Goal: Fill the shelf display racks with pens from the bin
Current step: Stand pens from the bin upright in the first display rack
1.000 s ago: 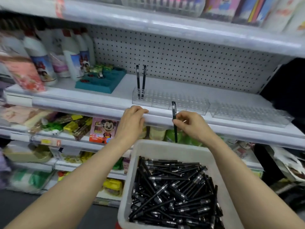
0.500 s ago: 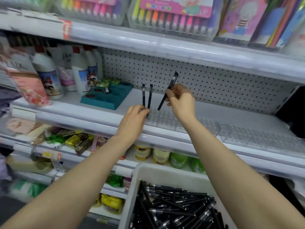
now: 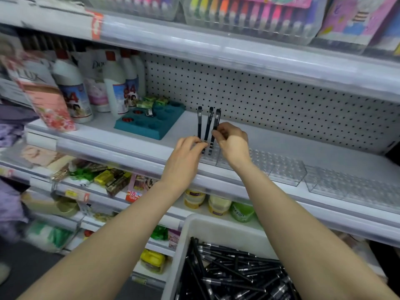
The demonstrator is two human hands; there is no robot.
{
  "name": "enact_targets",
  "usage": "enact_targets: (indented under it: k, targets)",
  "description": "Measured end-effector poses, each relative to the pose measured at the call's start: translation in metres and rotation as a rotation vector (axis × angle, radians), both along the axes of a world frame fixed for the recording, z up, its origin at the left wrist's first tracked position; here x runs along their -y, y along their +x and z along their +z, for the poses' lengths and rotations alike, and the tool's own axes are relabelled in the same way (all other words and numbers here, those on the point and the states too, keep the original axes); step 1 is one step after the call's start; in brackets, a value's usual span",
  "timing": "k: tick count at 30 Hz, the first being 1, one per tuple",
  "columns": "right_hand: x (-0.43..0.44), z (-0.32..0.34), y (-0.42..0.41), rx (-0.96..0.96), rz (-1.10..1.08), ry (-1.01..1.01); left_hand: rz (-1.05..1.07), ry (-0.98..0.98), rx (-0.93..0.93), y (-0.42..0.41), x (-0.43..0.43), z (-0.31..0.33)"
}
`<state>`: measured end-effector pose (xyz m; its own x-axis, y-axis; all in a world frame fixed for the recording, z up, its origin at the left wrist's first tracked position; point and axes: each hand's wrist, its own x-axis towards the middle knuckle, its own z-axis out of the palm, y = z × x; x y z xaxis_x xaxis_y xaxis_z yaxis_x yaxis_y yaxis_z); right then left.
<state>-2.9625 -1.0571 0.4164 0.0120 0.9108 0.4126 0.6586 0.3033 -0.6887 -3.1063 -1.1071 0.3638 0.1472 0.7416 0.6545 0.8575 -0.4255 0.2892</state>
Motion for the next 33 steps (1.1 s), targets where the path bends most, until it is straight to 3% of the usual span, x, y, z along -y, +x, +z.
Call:
enact_targets:
  k: [8, 13, 18, 25, 33]
  targets:
    - [0.007, 0.005, 0.003, 0.039, -0.012, -0.021, 0.007, -0.02, -0.072, 0.0, 0.009, 0.006]
    - [0.044, 0.002, 0.023, 0.078, -0.029, 0.103, -0.035, -0.009, -0.026, 0.009, 0.041, 0.003]
    - [0.11, -0.036, 0.048, 0.104, -0.051, 0.162, -0.181, -0.11, 0.032, 0.031, 0.08, -0.038]
    - [0.189, -0.114, 0.073, 0.118, -0.09, -0.018, -0.186, -0.267, -0.082, 0.045, 0.116, -0.087]
    - [0.205, -0.161, 0.072, 0.523, 0.167, -0.186, -0.196, -0.312, -0.073, 0.042, 0.119, -0.086]
